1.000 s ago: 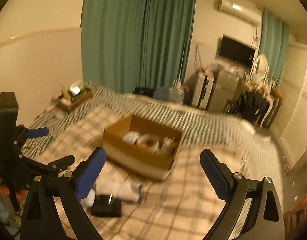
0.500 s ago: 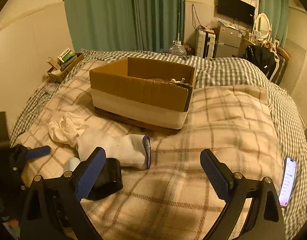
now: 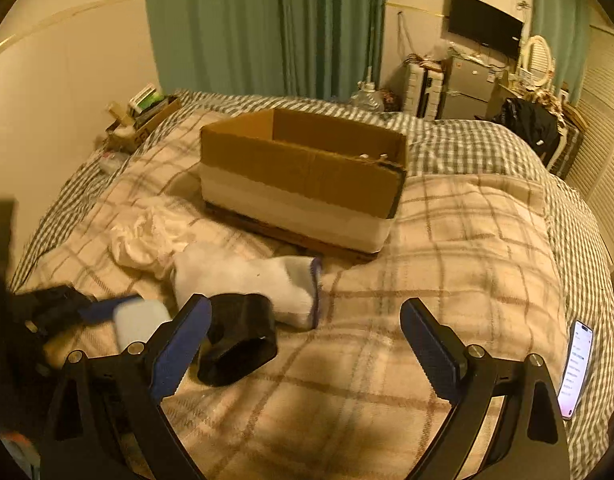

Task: Organize objects
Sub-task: 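Grasp the light blue earbud case with the left tool while the right grasps the black cup, then carry the earbud case and black cup over the box and release both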

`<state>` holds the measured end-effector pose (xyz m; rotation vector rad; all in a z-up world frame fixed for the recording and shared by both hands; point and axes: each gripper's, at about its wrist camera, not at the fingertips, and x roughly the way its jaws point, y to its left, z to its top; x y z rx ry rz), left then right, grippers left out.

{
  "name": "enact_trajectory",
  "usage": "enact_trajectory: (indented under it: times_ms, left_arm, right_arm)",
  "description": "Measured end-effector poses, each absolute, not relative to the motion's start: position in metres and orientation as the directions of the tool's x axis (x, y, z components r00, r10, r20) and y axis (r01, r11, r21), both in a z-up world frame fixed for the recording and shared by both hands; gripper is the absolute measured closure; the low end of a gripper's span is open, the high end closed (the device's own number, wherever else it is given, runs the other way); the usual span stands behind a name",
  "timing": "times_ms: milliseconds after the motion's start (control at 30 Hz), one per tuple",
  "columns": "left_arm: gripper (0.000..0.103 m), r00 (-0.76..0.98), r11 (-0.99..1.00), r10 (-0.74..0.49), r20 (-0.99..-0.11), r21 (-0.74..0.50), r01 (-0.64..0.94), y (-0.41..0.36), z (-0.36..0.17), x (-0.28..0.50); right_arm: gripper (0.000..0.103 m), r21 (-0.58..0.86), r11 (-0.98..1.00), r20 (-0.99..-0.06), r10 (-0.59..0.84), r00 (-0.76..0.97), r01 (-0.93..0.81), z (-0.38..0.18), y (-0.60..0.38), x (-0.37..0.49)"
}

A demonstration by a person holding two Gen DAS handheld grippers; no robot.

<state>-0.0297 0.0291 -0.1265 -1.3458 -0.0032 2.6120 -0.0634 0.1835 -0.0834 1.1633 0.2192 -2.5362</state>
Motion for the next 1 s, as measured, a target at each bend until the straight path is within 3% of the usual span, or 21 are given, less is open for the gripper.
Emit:
enact_trajectory:
  times_ms: [33, 167, 300, 467, 533, 1000]
  left_arm:
    - [0.048, -0.564, -0.978, 0.197, -0.802, -0.122, -0.169, 0.023, -0.121, -0.029]
    - [0.048, -0.597, -0.993, 0.085, -0.798, -0.015, -0.121, 0.010, -0.114, -0.026]
    - [0.048, -0.596, -0.997, 0.043, -0.802, 0.000, -0.071, -0.006, -0.120, -0.028]
    - [0.048, -0.594, -0.998, 0.053, -0.803, -0.024, -0.057, -0.017, -0.124, -0.031]
    - [0.048, -0.597, -0.998, 0.050, -0.801, -0.019, -0.058, -0.016, -0.124, -0.030]
    - [0.048, -0.624, -0.999, 0.033, -0.781, -0.006, -0.045, -0.007, -0.103, -0.029]
  right_arm:
    - [0.007, -0.005, -0.926, -0.766, -0.240, -0.596, 0.378, -0.086, 0.180, -0.064]
    - [0.007, -0.005, -0.907, -0.803, -0.247, -0.542, 0.421, -0.099, 0.166, -0.068]
    - [0.008, -0.037, -0.894, -0.838, -0.216, -0.500, 0.447, -0.115, 0.154, -0.070]
    - [0.030, -0.004, -0.873, -0.880, -0.229, -0.416, 0.488, -0.134, 0.144, -0.077]
    - [0.046, 0.014, -0.862, -0.880, -0.252, -0.402, 0.507, -0.136, 0.142, -0.075]
    - [0.059, -0.084, -0.854, -0.796, -0.252, -0.550, 0.514, -0.078, 0.151, -0.048]
